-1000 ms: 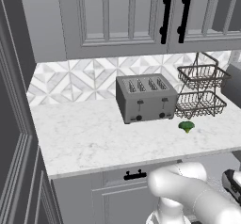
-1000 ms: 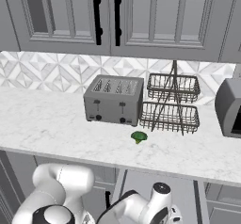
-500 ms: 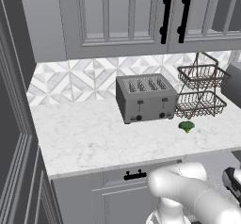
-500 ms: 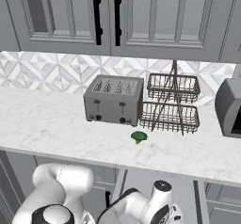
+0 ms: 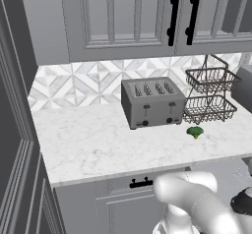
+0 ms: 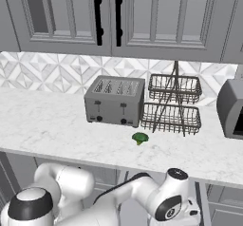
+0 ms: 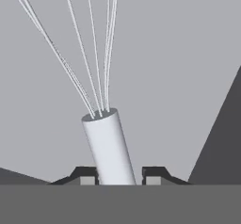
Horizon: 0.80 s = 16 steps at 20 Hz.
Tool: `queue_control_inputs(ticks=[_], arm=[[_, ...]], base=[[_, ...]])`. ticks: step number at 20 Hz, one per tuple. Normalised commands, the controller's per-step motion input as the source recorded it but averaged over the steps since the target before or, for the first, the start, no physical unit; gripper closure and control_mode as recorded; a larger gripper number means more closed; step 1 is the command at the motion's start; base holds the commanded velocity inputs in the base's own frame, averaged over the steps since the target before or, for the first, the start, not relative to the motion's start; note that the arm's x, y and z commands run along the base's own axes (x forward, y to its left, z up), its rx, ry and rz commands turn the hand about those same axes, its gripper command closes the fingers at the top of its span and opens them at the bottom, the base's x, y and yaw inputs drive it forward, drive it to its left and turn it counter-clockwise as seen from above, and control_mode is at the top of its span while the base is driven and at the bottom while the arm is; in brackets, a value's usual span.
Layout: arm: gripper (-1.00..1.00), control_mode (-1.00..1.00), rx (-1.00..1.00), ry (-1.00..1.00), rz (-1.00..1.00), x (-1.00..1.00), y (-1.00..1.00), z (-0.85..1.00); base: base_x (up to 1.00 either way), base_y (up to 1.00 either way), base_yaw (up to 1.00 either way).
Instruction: Pick the whisk from the drawer and place it on the counter.
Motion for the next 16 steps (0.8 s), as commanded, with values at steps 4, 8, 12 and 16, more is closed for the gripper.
queue_control_inputs(ticks=[4,8,12,16], arm=[[1.0,-1.0,0.0,-0.03,0.0,-0.03,0.12,1.0],[1.0,-1.0,0.07,-0.1,0.03,0.37,0.46,0.97],[1.0,-1.0,0.13,-0.05,0.08,0.97,0.67,0.82],[1.0,-1.0,0.12,0.0,0.13,1.0,0.84,0.66]], base=[[0.0,0.0,0.0],[0.0,0.0,0.0],[0.0,0.0,0.0],[0.0,0.0,0.0]])
